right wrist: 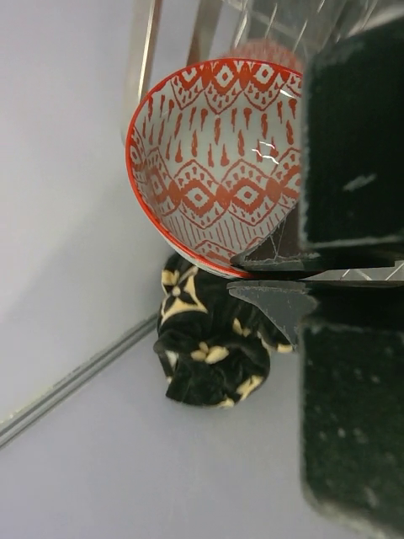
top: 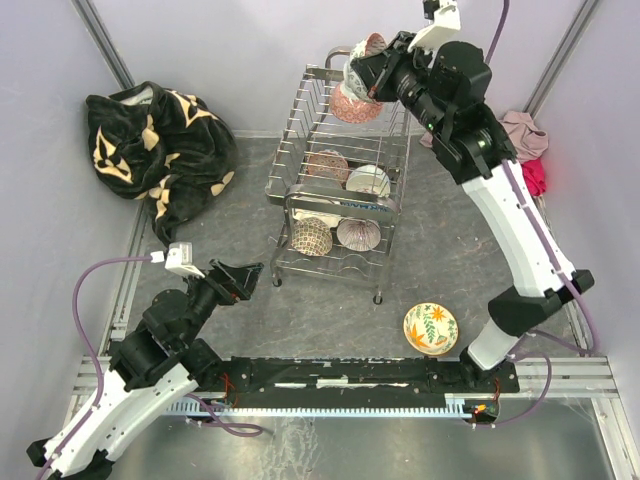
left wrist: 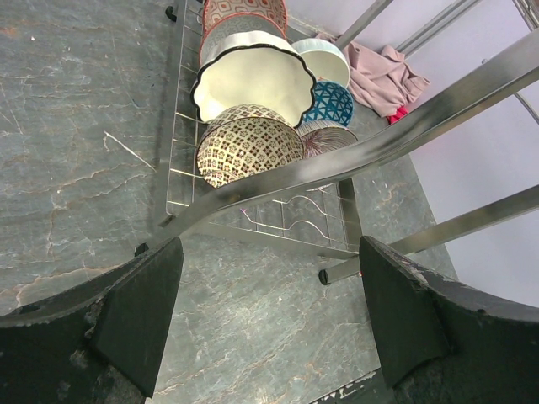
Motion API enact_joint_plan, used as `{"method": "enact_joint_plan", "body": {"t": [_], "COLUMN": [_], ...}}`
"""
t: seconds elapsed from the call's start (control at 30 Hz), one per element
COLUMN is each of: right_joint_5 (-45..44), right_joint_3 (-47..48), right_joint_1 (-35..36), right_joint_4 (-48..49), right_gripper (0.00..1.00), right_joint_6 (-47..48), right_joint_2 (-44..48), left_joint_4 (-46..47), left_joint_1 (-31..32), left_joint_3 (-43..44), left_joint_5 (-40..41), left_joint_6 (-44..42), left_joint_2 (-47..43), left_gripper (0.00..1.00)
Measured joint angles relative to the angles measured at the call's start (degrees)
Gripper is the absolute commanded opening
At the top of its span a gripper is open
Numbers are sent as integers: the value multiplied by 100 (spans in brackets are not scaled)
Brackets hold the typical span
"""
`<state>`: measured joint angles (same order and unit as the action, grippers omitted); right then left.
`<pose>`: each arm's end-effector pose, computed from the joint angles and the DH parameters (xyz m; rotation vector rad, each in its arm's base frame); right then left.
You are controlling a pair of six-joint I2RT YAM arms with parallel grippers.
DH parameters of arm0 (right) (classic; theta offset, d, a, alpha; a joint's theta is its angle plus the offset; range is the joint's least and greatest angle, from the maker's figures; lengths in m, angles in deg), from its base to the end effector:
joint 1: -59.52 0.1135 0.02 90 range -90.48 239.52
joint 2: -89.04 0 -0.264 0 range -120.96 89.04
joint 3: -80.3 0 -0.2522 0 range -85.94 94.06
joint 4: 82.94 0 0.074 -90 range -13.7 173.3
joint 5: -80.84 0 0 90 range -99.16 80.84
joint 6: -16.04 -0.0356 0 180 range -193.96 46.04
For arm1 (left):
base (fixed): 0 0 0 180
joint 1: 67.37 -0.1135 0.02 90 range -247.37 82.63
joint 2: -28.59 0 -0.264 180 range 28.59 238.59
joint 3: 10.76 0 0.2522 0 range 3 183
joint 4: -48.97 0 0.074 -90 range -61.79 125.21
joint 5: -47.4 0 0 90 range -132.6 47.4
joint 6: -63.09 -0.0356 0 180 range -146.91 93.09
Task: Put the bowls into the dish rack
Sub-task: Turn the bowl upside down on the dish rack.
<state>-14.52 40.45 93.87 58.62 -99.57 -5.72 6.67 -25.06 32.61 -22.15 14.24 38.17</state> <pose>0.2724 0.1821 0.5694 -0.0352 1.4982 0.7838 0.0642 -0.0416 0.2818 -0.2543 1.7535 -0.7683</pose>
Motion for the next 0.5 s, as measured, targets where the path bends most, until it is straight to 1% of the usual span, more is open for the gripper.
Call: {"method": "enact_joint_plan", "body": {"t": [0.13,0.2,0.37,0.5], "right_joint_5": [1056,1464,2129,2332], "right_joint_3": [-358,-575,-1473,-2201], "right_joint_1": [-546,-640,-634,-608], "right_joint_4": [658,1093,2186,3047], "right_gripper": [0,0,0,0], "right_joint_6": [-1156,-1646,-2636,-3178], "right_joint_2": [-306,-448,-511,-446], "left_joint_4": [-13,-28,-129,-175], "left_joint_1": [0,0,0,0], "left_joint_3": [2,2,15,22], "left_joint_5": [2,4,9,9], "left_joint_6": [0,0,-2,-2], "left_joint_2": [-42,-83,-210,-232], "left_gripper": [91,91,91,91]}}
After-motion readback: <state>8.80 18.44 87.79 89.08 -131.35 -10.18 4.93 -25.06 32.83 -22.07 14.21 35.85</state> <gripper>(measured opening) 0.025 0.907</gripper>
